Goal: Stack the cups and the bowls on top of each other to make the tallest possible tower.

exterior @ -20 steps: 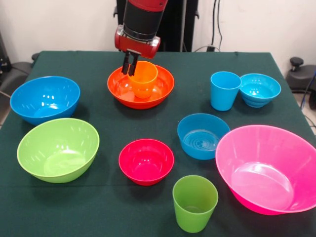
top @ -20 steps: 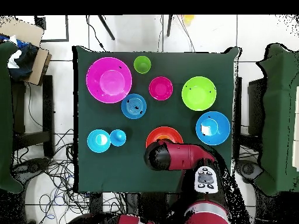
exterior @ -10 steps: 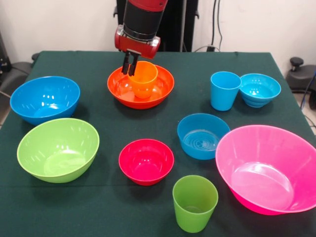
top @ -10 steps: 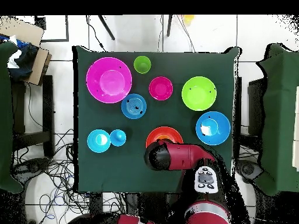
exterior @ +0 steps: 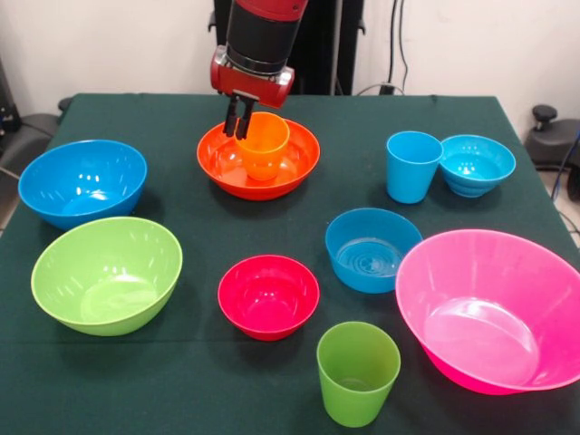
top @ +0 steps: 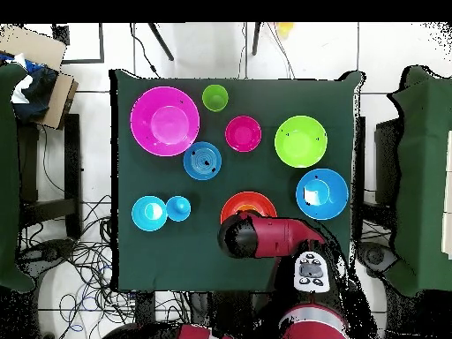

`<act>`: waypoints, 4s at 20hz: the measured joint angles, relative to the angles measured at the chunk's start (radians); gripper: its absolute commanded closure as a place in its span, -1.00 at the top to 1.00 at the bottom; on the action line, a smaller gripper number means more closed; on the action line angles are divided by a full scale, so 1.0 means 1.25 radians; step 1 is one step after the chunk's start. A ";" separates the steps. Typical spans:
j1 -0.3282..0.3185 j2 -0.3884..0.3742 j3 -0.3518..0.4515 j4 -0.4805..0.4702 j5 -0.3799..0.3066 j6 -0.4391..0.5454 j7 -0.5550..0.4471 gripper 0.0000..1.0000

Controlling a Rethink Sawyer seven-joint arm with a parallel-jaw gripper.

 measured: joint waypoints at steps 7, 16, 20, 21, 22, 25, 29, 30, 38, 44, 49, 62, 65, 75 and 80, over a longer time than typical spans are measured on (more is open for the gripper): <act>0.000 0.000 0.000 0.000 0.000 0.000 0.000 1.00; 0.000 0.000 0.000 0.000 0.000 0.000 0.000 1.00; 0.000 0.000 0.000 0.000 0.000 0.000 0.000 1.00; 0.000 0.000 0.000 0.000 0.000 0.000 0.000 1.00; 0.000 0.000 0.000 0.000 0.000 0.000 0.000 1.00; 0.000 0.000 0.000 0.000 0.000 0.000 0.000 1.00; 0.000 0.000 0.000 0.000 0.000 0.000 0.000 1.00; 0.000 0.000 0.000 0.000 0.000 0.000 0.000 1.00; 0.000 -0.034 0.000 0.004 0.000 0.017 0.000 1.00; -0.001 -0.138 0.000 0.031 0.006 0.126 0.000 1.00; -0.007 -0.225 0.003 0.051 0.018 0.235 0.000 1.00; -0.023 -0.303 0.008 0.078 0.018 0.281 0.000 1.00; -0.031 -0.303 0.009 0.087 0.019 0.278 0.000 1.00; -0.098 -0.217 0.012 0.116 -0.006 0.067 0.000 1.00; -0.131 -0.164 0.013 0.125 -0.030 -0.034 0.000 1.00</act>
